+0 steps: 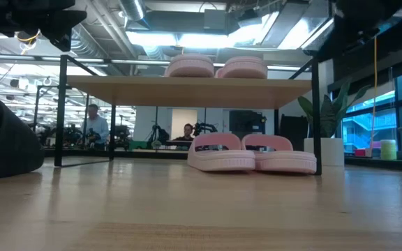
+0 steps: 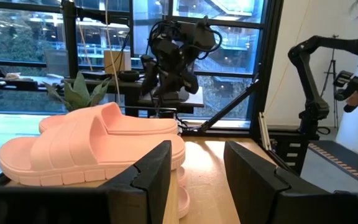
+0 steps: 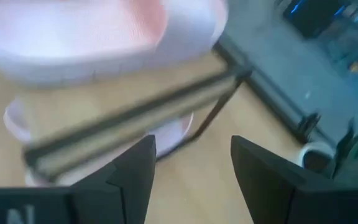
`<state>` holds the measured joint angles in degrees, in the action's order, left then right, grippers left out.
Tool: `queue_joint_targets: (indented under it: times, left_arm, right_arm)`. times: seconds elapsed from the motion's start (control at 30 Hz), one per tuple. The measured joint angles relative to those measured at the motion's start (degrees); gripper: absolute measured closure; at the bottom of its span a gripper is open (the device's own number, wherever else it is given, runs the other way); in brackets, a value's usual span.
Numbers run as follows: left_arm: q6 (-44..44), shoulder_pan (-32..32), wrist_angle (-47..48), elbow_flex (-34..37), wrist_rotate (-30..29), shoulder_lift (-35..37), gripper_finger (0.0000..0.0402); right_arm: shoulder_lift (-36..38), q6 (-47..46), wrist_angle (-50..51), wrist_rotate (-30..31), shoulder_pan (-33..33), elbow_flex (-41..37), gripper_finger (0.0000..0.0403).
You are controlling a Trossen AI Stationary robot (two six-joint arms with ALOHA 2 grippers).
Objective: Pick and place slides into the shelf
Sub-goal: Move the black slipper under the shelf
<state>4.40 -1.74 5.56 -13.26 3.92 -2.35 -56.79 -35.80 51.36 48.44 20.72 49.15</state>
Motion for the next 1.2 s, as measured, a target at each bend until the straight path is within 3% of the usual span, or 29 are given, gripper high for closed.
queue_joint_targets:
  times: [0.17, 0.37, 0.6, 0.73, 1.0, 1.2]
  left_arm:
    - [3.66, 0.00, -0.35, 0.00, 0.04, 0.00, 0.0260]
    - [-3.00, 0.75, -3.58, -0.04, 4.33, -0.35, 0.0260]
    - [-11.31, 5.16, -7.57, -3.69, 4.98, -2.90, 0.0260]
    - [-15.15, 9.24, -7.62, -7.11, 4.51, -8.79, 0.0260]
    - [-19.90, 20.81, -4.25, -17.15, -8.20, -31.33, 0.0260]
    - [-16.63, 36.46, 10.09, -31.25, -31.35, -46.79, 0.0260]
  right_arm:
    - [0.23, -6.75, 4.46, -2.96, 5.72, -1.45, 0.0192]
    - [0.21, -14.05, 5.86, 5.97, 13.89, -2.46, 0.0192]
    - [0.21, -19.06, 7.18, 6.37, 14.85, -2.48, 0.0192]
    - [0.21, -19.27, 7.23, 6.37, 14.85, -2.48, 0.0192]
    - [0.19, -19.64, 7.23, 6.37, 14.83, -2.48, 0.0192]
    - [0.19, -18.93, 7.25, 6.44, 14.83, -2.74, 0.0192]
